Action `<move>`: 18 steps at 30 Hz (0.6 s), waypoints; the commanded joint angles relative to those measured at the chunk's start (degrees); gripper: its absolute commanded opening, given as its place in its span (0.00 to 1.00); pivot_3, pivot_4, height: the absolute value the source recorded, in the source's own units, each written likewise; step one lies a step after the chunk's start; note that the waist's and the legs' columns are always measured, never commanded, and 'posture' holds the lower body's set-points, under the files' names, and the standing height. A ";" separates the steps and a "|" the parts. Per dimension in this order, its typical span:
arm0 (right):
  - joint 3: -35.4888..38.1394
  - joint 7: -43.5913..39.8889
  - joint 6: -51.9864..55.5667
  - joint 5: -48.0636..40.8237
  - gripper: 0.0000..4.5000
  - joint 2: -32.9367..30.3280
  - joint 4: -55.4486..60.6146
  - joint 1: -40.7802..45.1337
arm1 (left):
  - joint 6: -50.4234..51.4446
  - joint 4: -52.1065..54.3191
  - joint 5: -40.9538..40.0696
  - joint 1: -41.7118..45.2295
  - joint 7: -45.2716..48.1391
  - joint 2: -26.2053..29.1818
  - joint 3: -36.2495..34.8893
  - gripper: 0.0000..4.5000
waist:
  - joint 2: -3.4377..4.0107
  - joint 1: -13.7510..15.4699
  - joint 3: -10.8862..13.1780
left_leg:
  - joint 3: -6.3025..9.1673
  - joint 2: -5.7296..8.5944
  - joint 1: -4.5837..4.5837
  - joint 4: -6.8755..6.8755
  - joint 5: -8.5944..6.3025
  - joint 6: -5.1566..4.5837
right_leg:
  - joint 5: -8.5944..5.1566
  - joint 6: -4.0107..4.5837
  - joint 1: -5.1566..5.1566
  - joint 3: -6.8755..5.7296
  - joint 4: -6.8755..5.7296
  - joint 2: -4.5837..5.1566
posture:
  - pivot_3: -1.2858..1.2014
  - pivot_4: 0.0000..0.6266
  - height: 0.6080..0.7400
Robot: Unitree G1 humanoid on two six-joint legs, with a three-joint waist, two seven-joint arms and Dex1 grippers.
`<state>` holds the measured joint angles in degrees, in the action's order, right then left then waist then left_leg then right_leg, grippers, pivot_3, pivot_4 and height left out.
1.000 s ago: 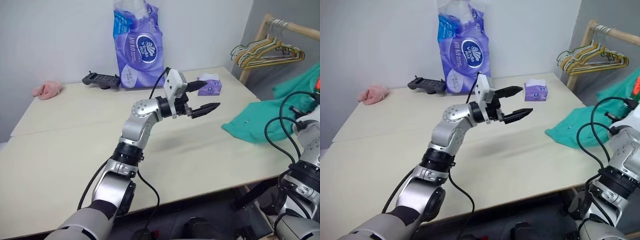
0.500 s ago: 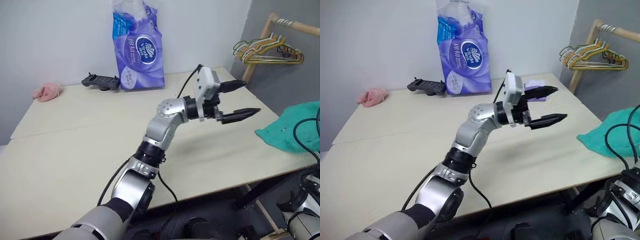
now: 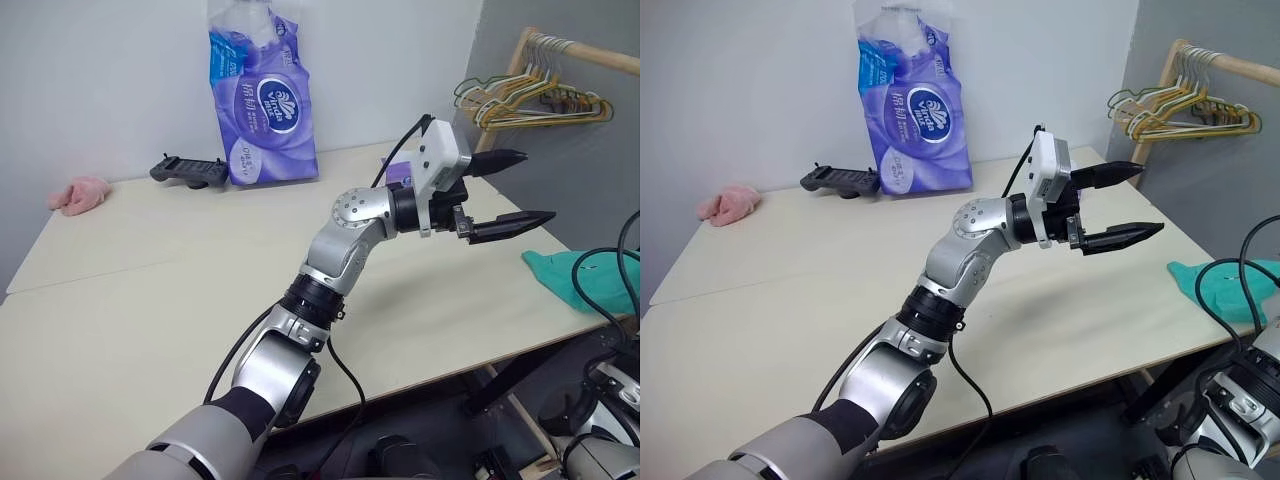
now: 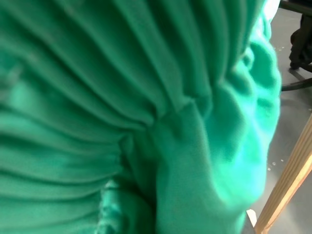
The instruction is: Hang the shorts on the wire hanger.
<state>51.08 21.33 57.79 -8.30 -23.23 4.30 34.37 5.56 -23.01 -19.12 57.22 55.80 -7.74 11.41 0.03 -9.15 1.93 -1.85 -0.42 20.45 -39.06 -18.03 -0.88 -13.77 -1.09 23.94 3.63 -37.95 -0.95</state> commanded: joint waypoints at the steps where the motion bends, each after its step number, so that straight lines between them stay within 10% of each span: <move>1: -0.82 0.06 1.15 -1.02 0.00 0.84 2.53 0.40 | -1.47 0.28 -0.64 2.56 0.18 -1.27 -0.86 1.00 | 0.02 -0.25 0.00 | -0.02 0.04 0.00 0.02 0.00 0.00 | -0.02 -0.03 0.00 0.09 0.00 0.00 | 0.43 0.02 1.00; 10: 1.24 1.56 4.34 -0.03 0.00 3.55 4.63 -0.39 | -0.17 2.03 -1.47 2.15 1.18 -1.59 -0.10 1.00 | 0.16 -0.53 0.03 | -0.09 0.18 0.01 0.10 0.00 0.00 | -0.10 -0.19 0.06 0.39 0.00 0.00 | 0.43 0.02 1.00; 18: 0.38 -2.71 -0.59 1.22 0.00 -11.83 -9.76 -0.98 | 0.10 0.96 -2.21 3.14 0.99 -4.39 0.75 1.00 | 0.09 -0.81 0.27 | -0.07 0.74 0.06 0.13 -0.01 -0.02 | -0.30 -0.57 0.03 1.13 0.01 0.06 | 0.43 0.03 1.00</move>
<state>52.63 19.92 59.62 -7.43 -32.96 -4.36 32.92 6.20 -22.45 -20.32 58.30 57.80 -8.01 12.35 0.12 -9.96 2.20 -1.94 0.34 20.48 -38.93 -18.04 -0.90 -14.08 -1.71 23.95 4.91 -37.95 -0.95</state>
